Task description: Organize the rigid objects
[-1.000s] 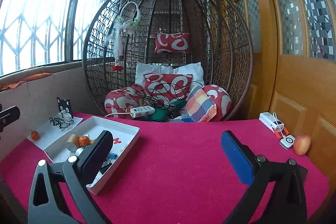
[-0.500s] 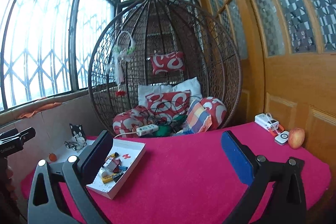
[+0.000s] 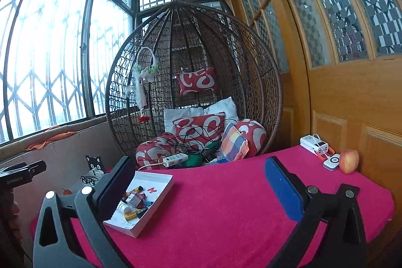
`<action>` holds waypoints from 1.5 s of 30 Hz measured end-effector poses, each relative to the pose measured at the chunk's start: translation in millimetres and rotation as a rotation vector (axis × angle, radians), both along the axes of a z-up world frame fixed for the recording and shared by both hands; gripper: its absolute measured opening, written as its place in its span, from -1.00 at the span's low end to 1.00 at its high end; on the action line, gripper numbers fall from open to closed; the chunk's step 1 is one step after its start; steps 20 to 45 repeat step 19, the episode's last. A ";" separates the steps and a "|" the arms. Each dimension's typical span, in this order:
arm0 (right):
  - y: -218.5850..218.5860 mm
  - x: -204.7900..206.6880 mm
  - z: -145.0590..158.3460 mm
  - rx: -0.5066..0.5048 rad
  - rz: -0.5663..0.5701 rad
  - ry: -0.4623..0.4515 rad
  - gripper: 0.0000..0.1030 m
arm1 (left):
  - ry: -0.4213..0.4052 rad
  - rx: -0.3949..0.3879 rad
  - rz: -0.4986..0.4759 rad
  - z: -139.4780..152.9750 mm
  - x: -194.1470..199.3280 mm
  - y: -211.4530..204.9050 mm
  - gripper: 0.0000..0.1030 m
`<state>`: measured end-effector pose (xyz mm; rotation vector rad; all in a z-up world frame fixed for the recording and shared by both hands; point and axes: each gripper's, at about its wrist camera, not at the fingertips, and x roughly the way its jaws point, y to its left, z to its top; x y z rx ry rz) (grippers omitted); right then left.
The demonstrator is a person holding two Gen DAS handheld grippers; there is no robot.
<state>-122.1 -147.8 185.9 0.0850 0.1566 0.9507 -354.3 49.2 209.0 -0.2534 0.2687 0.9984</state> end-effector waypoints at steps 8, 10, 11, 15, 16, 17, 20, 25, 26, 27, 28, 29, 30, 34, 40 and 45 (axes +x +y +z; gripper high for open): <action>0.8 5.3 -5.9 -0.013 -0.006 0.031 1.00 | 0.003 -0.023 -0.029 -5.5 2.9 5.7 0.99; 0.3 6.3 -7.0 -0.014 -0.012 0.035 1.00 | 0.010 -0.021 -0.036 -6.9 5.5 5.8 0.99; 0.1 7.1 -7.4 -0.015 -0.014 0.037 1.00 | 0.013 -0.021 -0.039 -7.6 6.6 6.3 0.99; -0.4 9.9 -9.3 -0.016 -0.025 0.055 1.00 | 0.002 -0.037 -0.073 -8.9 7.9 6.4 0.99; -0.7 10.2 -9.5 -0.016 -0.027 0.059 1.00 | -0.002 -0.036 -0.082 -8.6 8.0 5.6 0.99; -0.5 10.0 -9.6 -0.016 -0.029 0.062 1.00 | -0.002 -0.035 -0.084 -8.5 8.4 5.1 0.99; -0.4 11.1 -10.8 -0.021 -0.031 0.067 1.00 | -0.001 -0.032 -0.085 -8.4 9.2 4.7 0.99; -0.4 11.1 -10.8 -0.021 -0.031 0.067 1.00 | -0.001 -0.032 -0.085 -8.4 9.2 4.7 0.99; -0.4 11.1 -10.8 -0.021 -0.031 0.067 1.00 | -0.001 -0.032 -0.085 -8.4 9.2 4.7 0.99; -0.4 11.1 -10.8 -0.021 -0.031 0.067 1.00 | -0.001 -0.032 -0.085 -8.4 9.2 4.7 0.99; -0.4 11.1 -10.8 -0.021 -0.031 0.067 1.00 | -0.001 -0.032 -0.085 -8.4 9.2 4.7 0.99; -0.4 11.1 -10.8 -0.021 -0.031 0.067 1.00 | -0.001 -0.032 -0.085 -8.4 9.2 4.7 0.99; -0.4 11.1 -10.8 -0.021 -0.031 0.067 1.00 | -0.001 -0.032 -0.085 -8.4 9.2 4.7 0.99; -0.4 11.1 -10.8 -0.021 -0.031 0.067 1.00 | -0.001 -0.032 -0.085 -8.4 9.2 4.7 0.99; -0.4 11.1 -10.8 -0.021 -0.031 0.067 1.00 | -0.001 -0.032 -0.085 -8.4 9.2 4.7 0.99; -0.4 11.1 -10.8 -0.021 -0.031 0.067 1.00 | -0.001 -0.032 -0.085 -8.4 9.2 4.7 0.99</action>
